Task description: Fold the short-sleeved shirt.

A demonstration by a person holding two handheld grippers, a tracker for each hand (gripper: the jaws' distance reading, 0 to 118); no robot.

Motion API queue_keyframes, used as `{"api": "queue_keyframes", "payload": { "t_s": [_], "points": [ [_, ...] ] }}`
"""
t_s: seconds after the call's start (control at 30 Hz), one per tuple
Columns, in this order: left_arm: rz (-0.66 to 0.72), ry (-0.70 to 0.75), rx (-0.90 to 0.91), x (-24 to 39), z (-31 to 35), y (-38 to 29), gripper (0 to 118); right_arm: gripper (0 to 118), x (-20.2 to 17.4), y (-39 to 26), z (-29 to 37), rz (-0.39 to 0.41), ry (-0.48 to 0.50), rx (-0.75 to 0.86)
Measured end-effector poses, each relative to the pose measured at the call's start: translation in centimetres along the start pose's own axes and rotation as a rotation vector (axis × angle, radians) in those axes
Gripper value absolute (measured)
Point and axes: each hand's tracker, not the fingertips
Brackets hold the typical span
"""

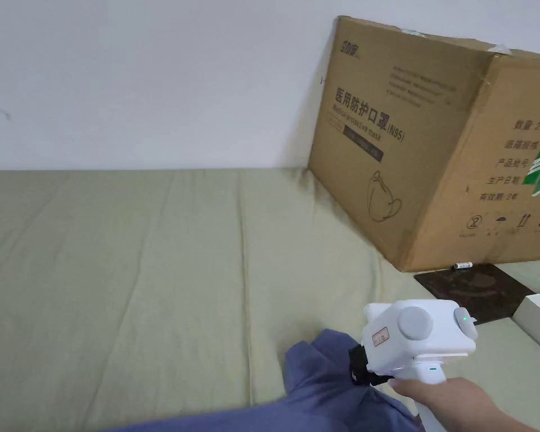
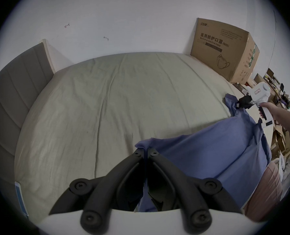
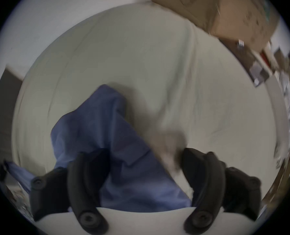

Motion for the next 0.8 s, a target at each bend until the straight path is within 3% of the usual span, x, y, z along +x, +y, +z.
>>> {"api": "queue_keyframes", "payload": {
  "t_s": [0.03, 0.07, 0.1, 0.2, 0.23, 0.33, 0.47, 0.63, 0.8],
  "points": [
    [0.010, 0.001, -0.001, -0.1, -0.2, -0.2, 2, 46, -0.4, -0.4, 0.7, -0.001, 0.032, -0.007],
    [0.018, 0.007, -0.002, -0.2, -0.5, -0.4, 2, 0, -0.9, -0.8, 1.7, 0.008, 0.041, 0.010],
    [0.025, 0.010, 0.001, -0.3, -0.6, -0.6, 2, 0, 2.6, 0.2, -0.3, -0.033, 0.081, 0.014],
    [0.051, 0.009, 0.034, -0.7, -0.7, -0.3, 2, 0, 5.6, 1.8, 1.4, -0.120, 0.093, 0.159],
    [0.074, 0.009, 0.062, -0.9, -0.7, -0.1, 2, 0, 3.6, 1.0, 3.2, -0.121, 0.058, 0.248],
    [0.177, -0.045, 0.158, -2.1, 0.0, 0.9, 2, 0, 4.3, 2.2, 4.6, -0.189, 0.083, 0.304],
    [0.246, -0.027, 0.248, -3.2, 1.2, 2.1, 2, 0, 2.7, 1.4, 8.0, -0.175, 0.050, 0.463],
    [0.188, -0.074, 0.215, -2.3, 3.0, 2.9, 2, 0, 3.4, -1.0, 10.3, -0.205, 0.107, 0.454],
    [0.123, -0.093, 0.125, -3.3, 4.9, -1.0, 2, 0, 4.3, -9.8, 12.6, -0.177, 0.104, 0.346]
  ]
}}
